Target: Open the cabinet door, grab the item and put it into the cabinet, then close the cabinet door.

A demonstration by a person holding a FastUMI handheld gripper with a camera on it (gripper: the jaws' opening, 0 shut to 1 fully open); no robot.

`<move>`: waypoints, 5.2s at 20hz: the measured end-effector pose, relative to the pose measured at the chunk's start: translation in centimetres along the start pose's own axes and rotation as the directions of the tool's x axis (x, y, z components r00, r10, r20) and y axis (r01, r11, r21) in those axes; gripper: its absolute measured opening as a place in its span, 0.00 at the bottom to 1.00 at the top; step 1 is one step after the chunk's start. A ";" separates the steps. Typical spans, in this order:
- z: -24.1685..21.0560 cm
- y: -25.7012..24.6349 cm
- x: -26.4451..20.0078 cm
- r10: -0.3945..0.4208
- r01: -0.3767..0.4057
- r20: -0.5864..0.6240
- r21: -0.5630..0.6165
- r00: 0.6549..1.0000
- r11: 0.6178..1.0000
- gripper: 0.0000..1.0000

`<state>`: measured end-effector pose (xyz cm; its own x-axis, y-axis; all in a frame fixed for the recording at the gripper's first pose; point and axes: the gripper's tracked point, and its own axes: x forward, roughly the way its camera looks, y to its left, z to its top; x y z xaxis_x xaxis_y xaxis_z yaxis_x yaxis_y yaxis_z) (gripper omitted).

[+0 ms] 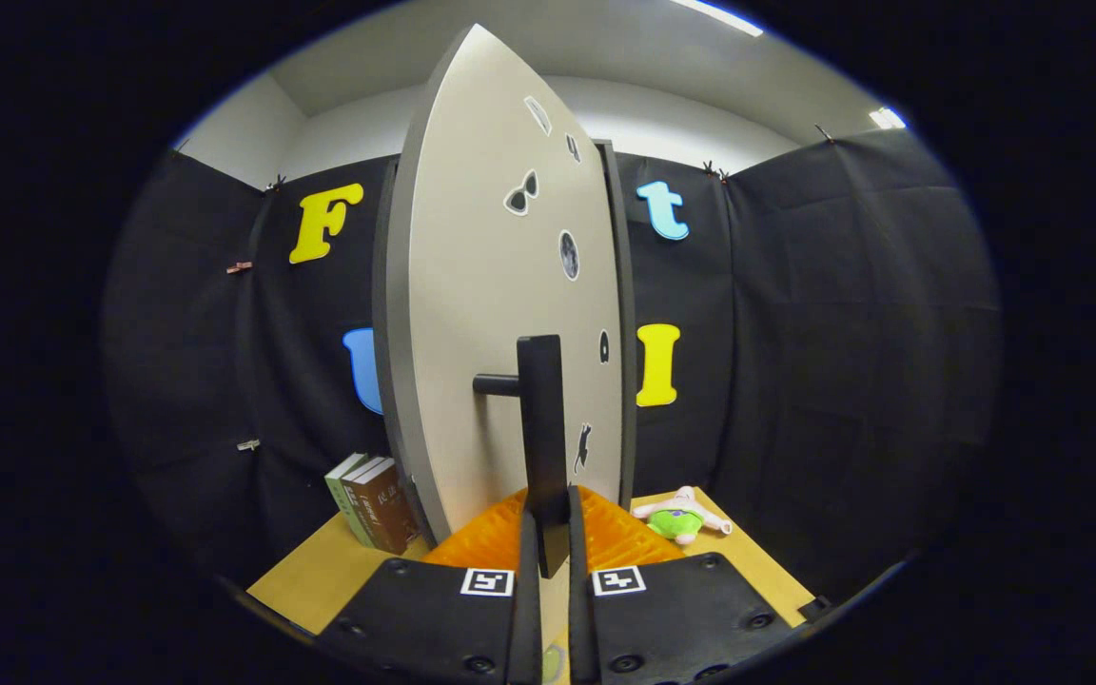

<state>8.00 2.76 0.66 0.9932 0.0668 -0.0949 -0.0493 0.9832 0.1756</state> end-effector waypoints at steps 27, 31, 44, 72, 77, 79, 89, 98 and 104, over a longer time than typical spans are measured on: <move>-4.3 2.4 -4.6 -0.089 0.090 0.009 -0.065 0.996 0.994 0.97; -10.9 5.3 -4.2 -0.039 0.031 -0.120 -0.069 0.992 0.997 0.97; -30.1 7.9 0.5 0.026 -0.010 -0.503 0.033 0.864 0.999 0.98; -44.8 6.4 5.2 -0.051 0.038 -0.737 -0.034 0.674 0.999 0.20; -39.2 6.8 5.1 -0.025 0.021 -0.671 -0.015 0.741 1.000 0.20; -36.9 7.2 5.0 -0.020 0.002 -0.642 -0.029 0.766 1.000 0.20; -25.6 10.5 7.2 0.025 -0.035 -0.517 -0.010 0.856 0.999 0.20; -18.9 13.1 9.8 0.047 -0.050 -0.423 0.004 0.905 0.999 0.20; -15.2 14.5 11.5 0.059 -0.064 -0.382 -0.001 0.922 0.998 0.20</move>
<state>17.14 20.33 -12.75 0.8730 0.1844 -0.4515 -0.1131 0.9771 0.1803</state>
